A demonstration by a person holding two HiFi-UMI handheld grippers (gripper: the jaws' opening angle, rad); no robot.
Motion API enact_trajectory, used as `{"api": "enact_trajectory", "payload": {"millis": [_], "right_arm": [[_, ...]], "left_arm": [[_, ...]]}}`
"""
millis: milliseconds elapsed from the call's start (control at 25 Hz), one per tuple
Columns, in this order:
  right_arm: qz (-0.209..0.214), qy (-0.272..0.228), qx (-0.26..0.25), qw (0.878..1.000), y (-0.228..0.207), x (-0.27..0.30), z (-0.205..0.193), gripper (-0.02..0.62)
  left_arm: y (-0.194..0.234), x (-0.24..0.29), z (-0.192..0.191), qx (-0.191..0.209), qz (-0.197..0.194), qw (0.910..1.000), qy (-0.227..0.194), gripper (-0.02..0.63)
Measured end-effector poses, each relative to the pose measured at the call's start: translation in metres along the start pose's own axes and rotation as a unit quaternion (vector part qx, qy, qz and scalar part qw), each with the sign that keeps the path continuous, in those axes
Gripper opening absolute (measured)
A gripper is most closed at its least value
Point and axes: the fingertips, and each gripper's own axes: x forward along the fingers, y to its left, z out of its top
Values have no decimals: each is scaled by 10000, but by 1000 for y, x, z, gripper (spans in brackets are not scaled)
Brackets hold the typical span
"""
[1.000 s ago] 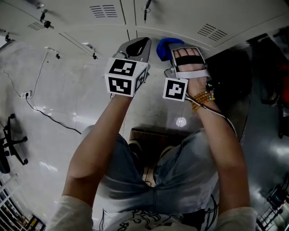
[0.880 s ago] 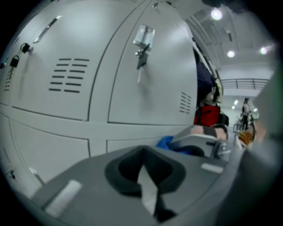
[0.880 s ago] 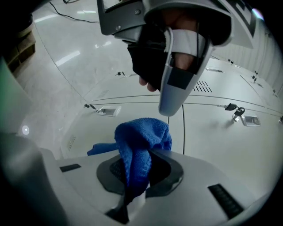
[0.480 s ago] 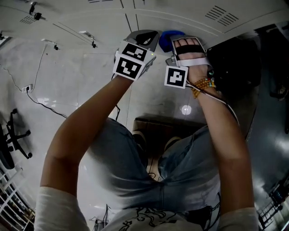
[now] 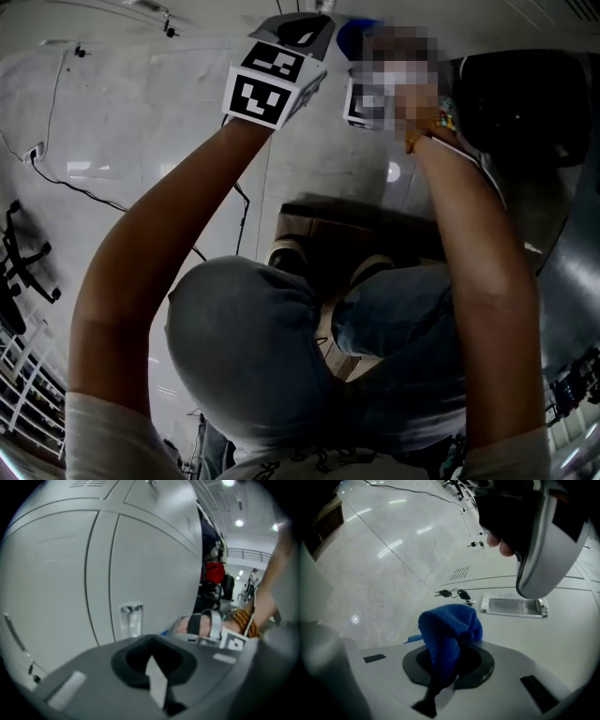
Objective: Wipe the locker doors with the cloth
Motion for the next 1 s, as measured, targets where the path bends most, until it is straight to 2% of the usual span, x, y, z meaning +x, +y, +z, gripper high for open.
{"api": "enact_trajectory", "payload": {"millis": [240, 480, 760, 1000], "right_arm": [[150, 254, -259, 9992, 38, 36, 0, 46], [265, 283, -317, 9987, 52, 41, -4, 46], [495, 514, -483, 9963, 61, 22, -50, 46], [410, 477, -322, 9975, 20, -10, -60, 46]], "left_arm": [[-13, 8, -37, -196, -62, 9996, 175, 2], [-24, 12, -39, 32, -178, 9994, 306, 2], [-41, 22, -8, 254, -332, 9987, 286, 2], [-38, 6, 50, 380, -237, 9990, 68, 2]]}}
